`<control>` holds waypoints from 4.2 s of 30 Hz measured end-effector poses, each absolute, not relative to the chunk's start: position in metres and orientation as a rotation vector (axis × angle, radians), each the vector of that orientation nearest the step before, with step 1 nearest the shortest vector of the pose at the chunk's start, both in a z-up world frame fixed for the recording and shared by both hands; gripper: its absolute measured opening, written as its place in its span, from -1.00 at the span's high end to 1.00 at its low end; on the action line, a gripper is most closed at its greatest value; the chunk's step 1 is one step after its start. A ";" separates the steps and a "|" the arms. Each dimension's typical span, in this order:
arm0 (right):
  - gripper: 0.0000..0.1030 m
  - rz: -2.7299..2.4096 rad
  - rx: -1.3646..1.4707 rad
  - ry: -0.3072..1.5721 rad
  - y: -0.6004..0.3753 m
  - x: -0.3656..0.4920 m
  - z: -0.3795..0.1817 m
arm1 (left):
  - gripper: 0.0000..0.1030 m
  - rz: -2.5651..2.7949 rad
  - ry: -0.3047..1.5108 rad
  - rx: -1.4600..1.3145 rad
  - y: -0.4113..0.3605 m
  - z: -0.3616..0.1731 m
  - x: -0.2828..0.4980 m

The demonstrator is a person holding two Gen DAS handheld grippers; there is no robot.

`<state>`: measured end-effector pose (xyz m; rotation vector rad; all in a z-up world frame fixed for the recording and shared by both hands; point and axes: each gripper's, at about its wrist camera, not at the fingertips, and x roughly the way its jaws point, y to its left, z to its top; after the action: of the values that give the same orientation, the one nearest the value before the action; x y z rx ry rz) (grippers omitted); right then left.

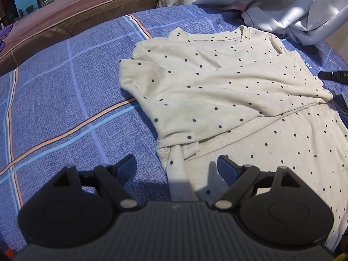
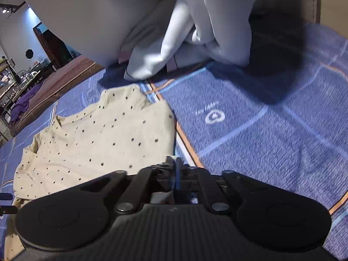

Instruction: Fold small clothes

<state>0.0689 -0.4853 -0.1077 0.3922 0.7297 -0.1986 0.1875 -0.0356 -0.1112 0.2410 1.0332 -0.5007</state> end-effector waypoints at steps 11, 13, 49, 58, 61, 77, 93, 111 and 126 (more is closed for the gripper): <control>-0.36 -0.237 0.443 0.698 -0.494 0.081 -0.098 | -0.73 -0.494 1.017 0.227 -0.033 -0.109 0.187; -0.49 -0.232 0.424 0.713 -0.491 0.077 -0.101 | -0.75 -0.485 1.014 0.224 -0.033 -0.110 0.188; -0.37 -0.130 -0.052 0.736 -0.414 0.051 -0.110 | -0.72 -0.313 0.927 0.339 -0.035 -0.123 0.186; -0.48 -0.107 -0.009 0.715 -0.402 0.043 -0.107 | -0.65 -0.188 0.850 0.337 -0.030 -0.130 0.184; -0.52 -0.117 0.006 0.736 -0.401 0.042 -0.114 | -0.72 -0.145 0.877 0.201 -0.003 -0.136 0.183; -0.76 -0.125 0.032 0.664 -0.395 0.028 -0.103 | -0.76 -0.235 0.788 0.041 0.003 -0.067 0.250; -0.85 -0.207 0.160 0.663 -0.405 -0.002 -0.101 | 0.69 -0.266 1.008 0.204 -0.048 -0.122 0.352; -0.84 -0.230 0.249 0.623 -0.396 -0.080 -0.084 | -0.60 -0.366 0.929 0.014 0.012 -0.067 0.195; -0.27 -0.171 0.412 0.741 -0.366 -0.204 -0.141 | -0.42 -0.631 1.062 0.155 0.029 -0.079 -0.031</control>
<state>-0.2039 -0.3664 -0.1410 0.4116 0.7411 -0.1712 -0.0308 0.0294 -0.0789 0.1551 1.0622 -0.6311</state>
